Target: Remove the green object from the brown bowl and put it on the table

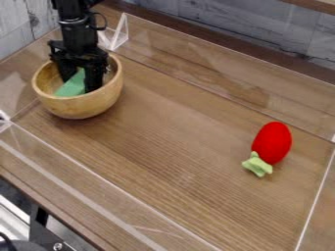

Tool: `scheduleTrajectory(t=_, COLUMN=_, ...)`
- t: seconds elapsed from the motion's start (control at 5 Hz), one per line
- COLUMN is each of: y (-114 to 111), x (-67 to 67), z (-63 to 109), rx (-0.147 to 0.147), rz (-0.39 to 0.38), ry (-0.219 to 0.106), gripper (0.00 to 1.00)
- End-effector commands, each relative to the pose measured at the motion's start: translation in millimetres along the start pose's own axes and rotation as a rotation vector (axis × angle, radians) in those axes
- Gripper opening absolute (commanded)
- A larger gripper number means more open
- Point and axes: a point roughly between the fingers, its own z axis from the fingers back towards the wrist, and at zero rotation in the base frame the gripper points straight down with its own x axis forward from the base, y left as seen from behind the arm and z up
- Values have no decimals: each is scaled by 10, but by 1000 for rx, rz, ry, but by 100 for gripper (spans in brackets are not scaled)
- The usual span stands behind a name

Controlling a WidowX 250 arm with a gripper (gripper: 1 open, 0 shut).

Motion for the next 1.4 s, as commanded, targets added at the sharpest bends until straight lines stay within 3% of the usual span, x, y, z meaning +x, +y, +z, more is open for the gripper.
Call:
scheduleTrajectory(t=0.0, y=60, x=-2, z=274, rx=-8, rz=9, ry=-53, gripper=0)
scheduleTrajectory(t=0.8, y=43, x=-81, z=1013, rx=-78, rz=51, ry=-141, gripper=0)
scheduleTrajectory(t=1.0, y=-102, x=-115, z=1169, rx=-97, rz=35, ry=-157, gripper=0)
scheduleTrajectory(t=1.2, y=-377, x=-177, z=1190, rx=-101, rz=-17, ry=-156, gripper=0)
